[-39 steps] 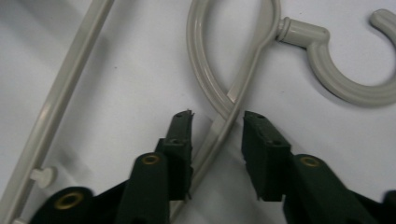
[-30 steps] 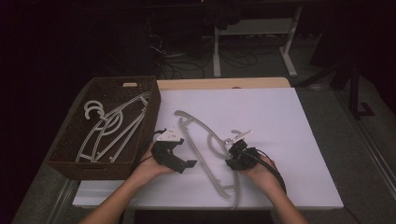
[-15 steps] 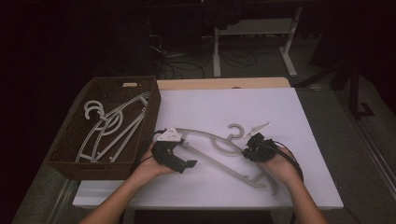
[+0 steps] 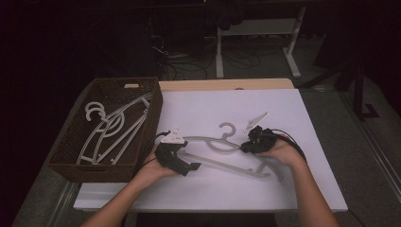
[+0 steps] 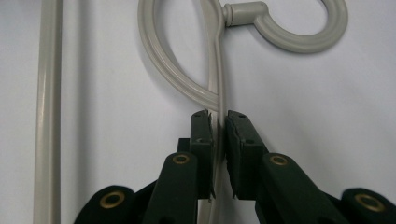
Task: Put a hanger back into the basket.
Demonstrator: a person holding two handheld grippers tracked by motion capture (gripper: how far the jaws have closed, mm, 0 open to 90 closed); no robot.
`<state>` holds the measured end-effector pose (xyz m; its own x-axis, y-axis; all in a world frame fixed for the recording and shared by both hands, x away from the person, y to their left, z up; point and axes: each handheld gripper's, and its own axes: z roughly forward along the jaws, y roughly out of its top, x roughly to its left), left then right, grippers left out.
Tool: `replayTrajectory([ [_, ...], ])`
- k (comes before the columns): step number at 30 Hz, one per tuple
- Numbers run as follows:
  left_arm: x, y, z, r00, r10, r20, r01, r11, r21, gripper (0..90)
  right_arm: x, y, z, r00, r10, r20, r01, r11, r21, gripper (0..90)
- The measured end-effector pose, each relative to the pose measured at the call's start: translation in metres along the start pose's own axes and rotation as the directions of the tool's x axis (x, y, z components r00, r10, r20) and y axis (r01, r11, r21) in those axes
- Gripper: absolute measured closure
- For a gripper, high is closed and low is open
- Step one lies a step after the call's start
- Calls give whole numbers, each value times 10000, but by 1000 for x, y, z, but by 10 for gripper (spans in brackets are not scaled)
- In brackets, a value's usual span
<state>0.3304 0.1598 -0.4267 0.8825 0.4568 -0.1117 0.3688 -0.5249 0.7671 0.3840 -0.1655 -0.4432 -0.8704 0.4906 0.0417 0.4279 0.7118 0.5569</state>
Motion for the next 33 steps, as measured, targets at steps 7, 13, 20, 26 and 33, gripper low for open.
replayTrajectory([
  [7, 1, 0, -1, 10000, -42, -6, 42, 10000, -74, 0, -1, 8, 8, 9970, 753, 179, -752, 9972, -51, 610],
  [13, 1, 0, -1, 10000, -47, -4, 47, 10000, -67, 0, 12, 2, -17, 9782, 1945, 722, -1872, 9775, -978, 684],
  [20, 1, 0, -1, 10000, -73, 7, 73, 10000, -64, 0, 40, -16, -33, 9739, 2014, 1047, -1937, 9778, -793, 887],
  [26, 2, 0, -1, 10000, -84, 23, 84, 9999, -57, 0, 44, -35, -34, 9634, 2281, 1405, -2262, 9736, -294, 890],
  [33, 2, 0, -2, 10000, -81, 6, 81, 9999, -62, 0, 37, -38, -30, 9428, 2518, 2187, -2590, 9659, 45, 891],
])
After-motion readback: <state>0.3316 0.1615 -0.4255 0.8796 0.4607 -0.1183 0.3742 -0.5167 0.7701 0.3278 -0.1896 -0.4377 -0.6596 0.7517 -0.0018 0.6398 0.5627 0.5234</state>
